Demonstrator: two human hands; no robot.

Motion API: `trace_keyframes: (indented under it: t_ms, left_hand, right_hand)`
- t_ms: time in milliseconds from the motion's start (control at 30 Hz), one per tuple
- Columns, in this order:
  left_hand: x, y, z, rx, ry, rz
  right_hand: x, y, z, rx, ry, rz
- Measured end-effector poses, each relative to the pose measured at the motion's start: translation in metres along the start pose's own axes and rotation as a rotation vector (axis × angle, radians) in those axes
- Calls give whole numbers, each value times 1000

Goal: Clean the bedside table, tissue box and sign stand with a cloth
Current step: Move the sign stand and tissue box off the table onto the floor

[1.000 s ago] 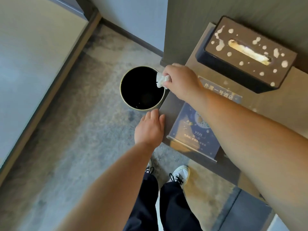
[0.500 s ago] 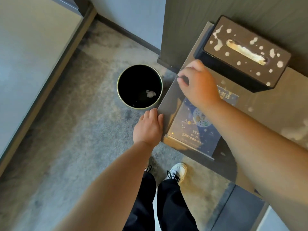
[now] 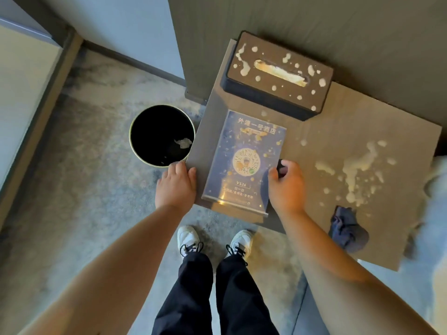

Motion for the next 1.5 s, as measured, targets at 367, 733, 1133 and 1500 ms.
trace_keyframes:
  t_ms: [367,733,1133,1500]
  left_hand:
    - [32,-3,47,-111,61,-20]
    - [31,-2,49,-80,232,-204]
    - [54,51,-24,141,551,-59]
    - [2,161,-230,586,1006,216]
  right_hand:
    - [1,1,6,-105,-171,-40]
    - [2,-5,9,-83,-243,-65]
    - [-8,8,-62,270,-185,-282]
    - [-160,129,-140,741,59,-720]
Point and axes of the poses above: each hand's wrist, its own y-axis away from the middle knuckle, its own x-axis out of the back of the hand, z = x × y, the point moved 2 cm from there along -y, towards the middle knuckle, and after that the axes turned 9 degrees about x, right-handed, at the moved point
